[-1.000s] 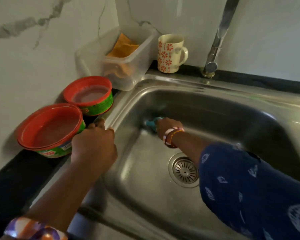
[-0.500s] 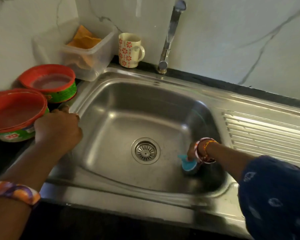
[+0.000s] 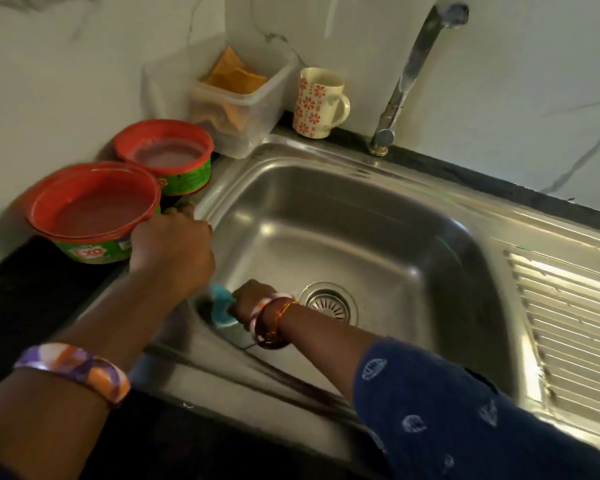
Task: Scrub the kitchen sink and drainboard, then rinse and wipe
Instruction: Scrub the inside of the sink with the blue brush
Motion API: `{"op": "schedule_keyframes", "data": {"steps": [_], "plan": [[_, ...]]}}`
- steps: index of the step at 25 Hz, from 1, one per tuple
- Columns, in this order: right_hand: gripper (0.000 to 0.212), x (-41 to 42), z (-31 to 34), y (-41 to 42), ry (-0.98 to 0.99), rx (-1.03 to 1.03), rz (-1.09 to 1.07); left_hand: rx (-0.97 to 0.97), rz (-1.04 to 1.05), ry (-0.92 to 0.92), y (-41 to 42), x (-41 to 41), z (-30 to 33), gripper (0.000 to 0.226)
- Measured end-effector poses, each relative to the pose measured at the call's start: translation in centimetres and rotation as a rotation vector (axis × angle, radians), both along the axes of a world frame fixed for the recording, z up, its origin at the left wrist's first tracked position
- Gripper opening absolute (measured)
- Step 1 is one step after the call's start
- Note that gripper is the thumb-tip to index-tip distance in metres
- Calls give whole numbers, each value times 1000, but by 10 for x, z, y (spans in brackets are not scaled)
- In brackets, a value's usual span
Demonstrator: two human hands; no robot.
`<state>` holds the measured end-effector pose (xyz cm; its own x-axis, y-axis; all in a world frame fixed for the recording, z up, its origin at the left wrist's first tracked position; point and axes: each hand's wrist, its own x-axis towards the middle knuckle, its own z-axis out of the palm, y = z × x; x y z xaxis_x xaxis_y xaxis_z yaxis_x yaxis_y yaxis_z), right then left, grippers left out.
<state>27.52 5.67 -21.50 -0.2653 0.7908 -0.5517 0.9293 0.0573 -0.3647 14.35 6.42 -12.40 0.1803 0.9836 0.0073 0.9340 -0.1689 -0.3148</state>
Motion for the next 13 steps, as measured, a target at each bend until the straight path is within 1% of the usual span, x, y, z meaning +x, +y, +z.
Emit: {"op": "schedule_keyframes", "data": {"steps": [1,3,4,5,7,10,12,13], "plan": [[36,-2,-4,16,82,109,-114,2,0,10,0,0,0,37],[38,11,1,47,25,277,-210,6,7,19,0,0,-2,36],[39,21,1,64,-58,319,-225,5,12,19,0,-1,-3,36],[39,32,2,81,-98,323,-272,5,10,15,1,-1,-3,37],[37,44,6,97,-170,296,-292,-6,8,1,-1,0,-3,39],[37,55,26,85,-213,170,-172,-68,8,-44,-8,0,6,45],[35,61,57,64,-132,89,-102,-153,-6,-140,-12,0,20,46],[34,63,74,53,-49,76,-105,-183,-24,-231,-13,-1,30,46]]}}
